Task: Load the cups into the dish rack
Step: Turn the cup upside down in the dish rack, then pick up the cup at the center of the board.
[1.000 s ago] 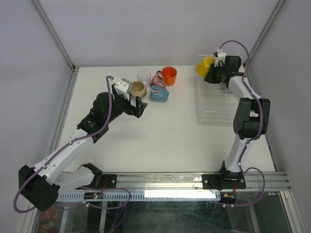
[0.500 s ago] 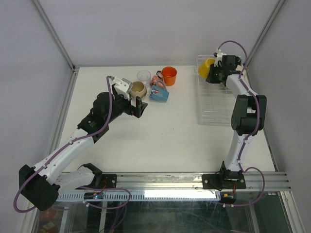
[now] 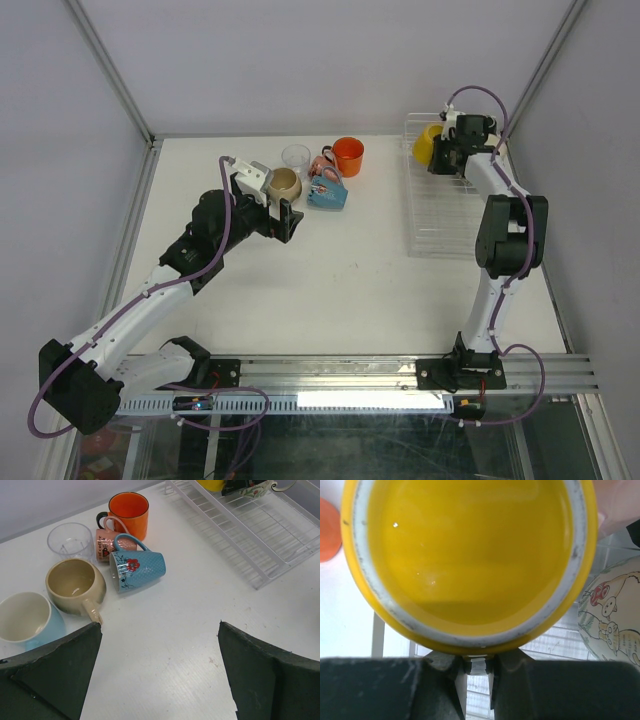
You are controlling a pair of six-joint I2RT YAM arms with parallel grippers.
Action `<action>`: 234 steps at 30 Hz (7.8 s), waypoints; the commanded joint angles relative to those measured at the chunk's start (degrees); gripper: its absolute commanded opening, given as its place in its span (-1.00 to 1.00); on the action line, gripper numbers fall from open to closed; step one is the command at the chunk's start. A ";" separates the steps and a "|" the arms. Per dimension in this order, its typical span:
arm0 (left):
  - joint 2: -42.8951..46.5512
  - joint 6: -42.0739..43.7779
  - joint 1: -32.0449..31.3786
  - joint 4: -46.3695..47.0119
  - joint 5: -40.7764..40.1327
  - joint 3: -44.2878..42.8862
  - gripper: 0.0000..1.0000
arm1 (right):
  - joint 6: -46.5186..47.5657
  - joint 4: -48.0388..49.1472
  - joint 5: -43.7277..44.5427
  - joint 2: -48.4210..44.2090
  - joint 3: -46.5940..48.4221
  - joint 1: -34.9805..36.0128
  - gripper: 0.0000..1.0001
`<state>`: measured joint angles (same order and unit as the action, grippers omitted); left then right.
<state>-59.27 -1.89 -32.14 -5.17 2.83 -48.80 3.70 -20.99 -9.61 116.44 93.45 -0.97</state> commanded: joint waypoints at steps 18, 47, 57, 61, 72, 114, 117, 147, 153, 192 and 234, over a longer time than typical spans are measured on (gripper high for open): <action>0.20 1.26 0.68 1.69 -0.98 0.06 0.98 | 1.60 -2.14 5.78 5.99 15.55 2.16 -1.00; -0.02 1.44 0.68 1.72 -1.00 0.08 0.98 | -1.45 2.66 15.68 12.25 20.41 5.71 -0.79; -0.06 1.53 0.72 1.73 -1.12 0.11 0.98 | -4.07 5.80 19.69 11.08 18.94 6.11 -0.80; -0.06 1.55 0.68 1.73 -1.13 0.17 0.98 | -3.89 8.16 20.70 9.33 16.45 6.37 -0.80; -0.32 1.62 0.72 1.71 -1.15 0.13 0.98 | -4.18 11.39 21.95 8.56 15.47 6.37 -0.81; 0.33 1.80 0.71 1.52 -1.07 0.10 0.98 | -0.43 14.27 18.13 0.28 2.18 5.89 -0.81; 0.38 1.80 0.68 1.51 -0.91 0.09 0.98 | 0.18 13.62 18.35 0.47 2.27 5.83 -0.80; 0.99 1.75 0.68 1.56 -0.91 0.03 0.98 | 3.72 6.22 9.83 -6.13 1.87 5.57 -0.19; 1.08 1.72 0.72 1.65 -0.89 0.13 0.98 | 3.49 6.18 6.08 -16.09 -6.10 5.48 -0.17; -17.00 -30.71 5.96 29.50 8.81 5.65 0.81 | 0.28 18.18 -55.06 -60.59 -44.50 0.36 0.19; -55.44 8.44 11.98 -37.21 -14.33 -48.97 -0.49 | 7.98 10.89 -49.13 -60.19 -42.96 1.82 0.21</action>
<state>-114.56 5.80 -20.88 -42.22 -11.94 -95.35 10.68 -11.09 -58.87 56.64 47.90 0.54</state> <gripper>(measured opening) 0.270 0.603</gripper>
